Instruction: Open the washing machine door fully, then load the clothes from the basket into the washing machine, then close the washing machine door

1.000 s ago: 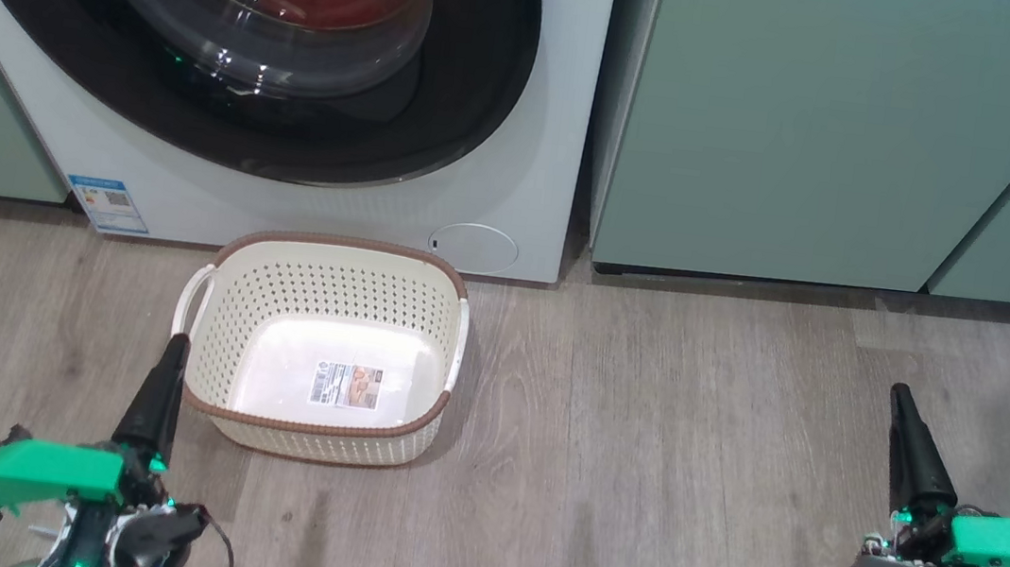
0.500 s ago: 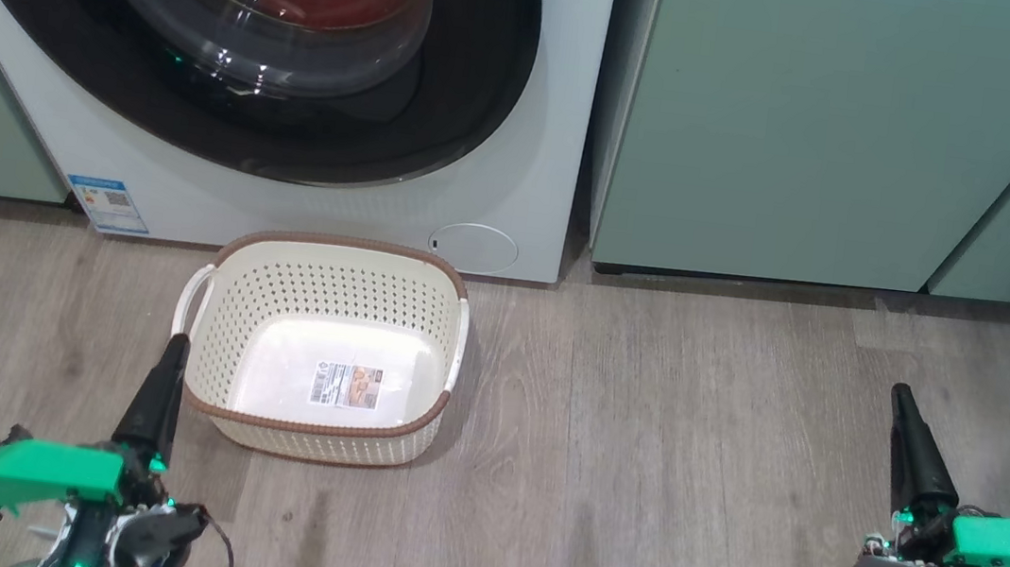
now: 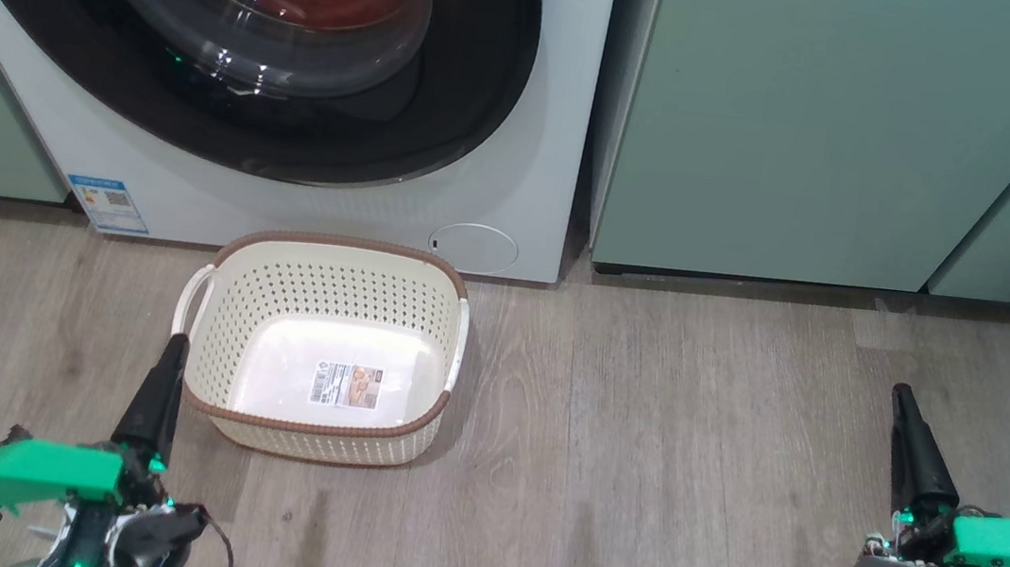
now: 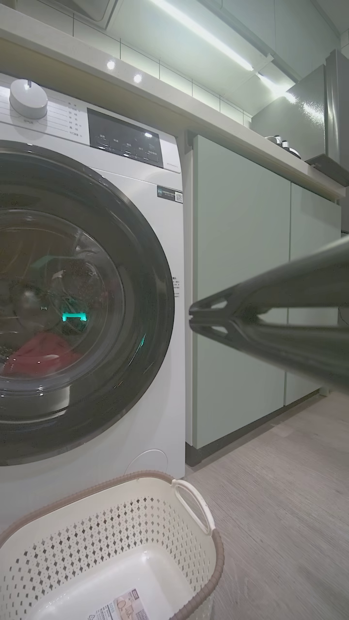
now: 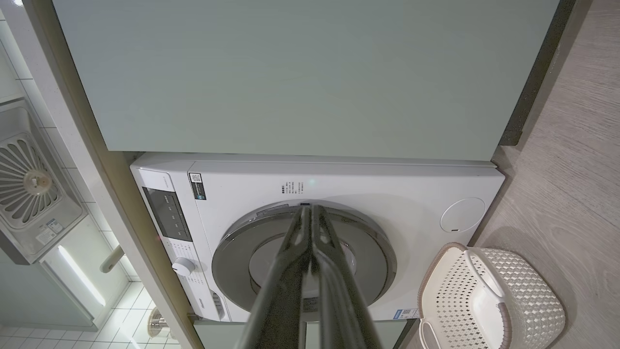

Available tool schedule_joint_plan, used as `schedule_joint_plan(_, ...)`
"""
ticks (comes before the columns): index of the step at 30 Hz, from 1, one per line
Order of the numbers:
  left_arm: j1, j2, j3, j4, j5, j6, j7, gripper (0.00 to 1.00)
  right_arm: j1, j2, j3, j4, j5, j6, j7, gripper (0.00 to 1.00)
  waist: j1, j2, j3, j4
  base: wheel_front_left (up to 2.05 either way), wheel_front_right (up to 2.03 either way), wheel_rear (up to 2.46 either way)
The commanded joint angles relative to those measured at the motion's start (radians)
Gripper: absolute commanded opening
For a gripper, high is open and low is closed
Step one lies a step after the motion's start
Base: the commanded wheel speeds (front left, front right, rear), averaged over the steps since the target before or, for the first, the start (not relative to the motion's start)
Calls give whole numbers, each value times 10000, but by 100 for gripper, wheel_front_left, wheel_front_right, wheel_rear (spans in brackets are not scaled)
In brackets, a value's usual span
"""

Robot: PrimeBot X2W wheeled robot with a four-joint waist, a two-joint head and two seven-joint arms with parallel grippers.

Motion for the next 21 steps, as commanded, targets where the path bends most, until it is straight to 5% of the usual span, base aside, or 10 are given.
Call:
schedule_joint_plan(1, -474, 65, 362, -297, -1, -92, 67, 0, -494, -42, 185, -326, -89, 0, 108, 0, 0, 0, 0, 0, 0, 0, 0)
schedule_joint_plan(21, -475, 60, 369, -297, 5, -92, 72, 0, -497, -19, 152, -325, -117, 0, 135, 0, 0, 0, 0, 0, 0, 0, 0)
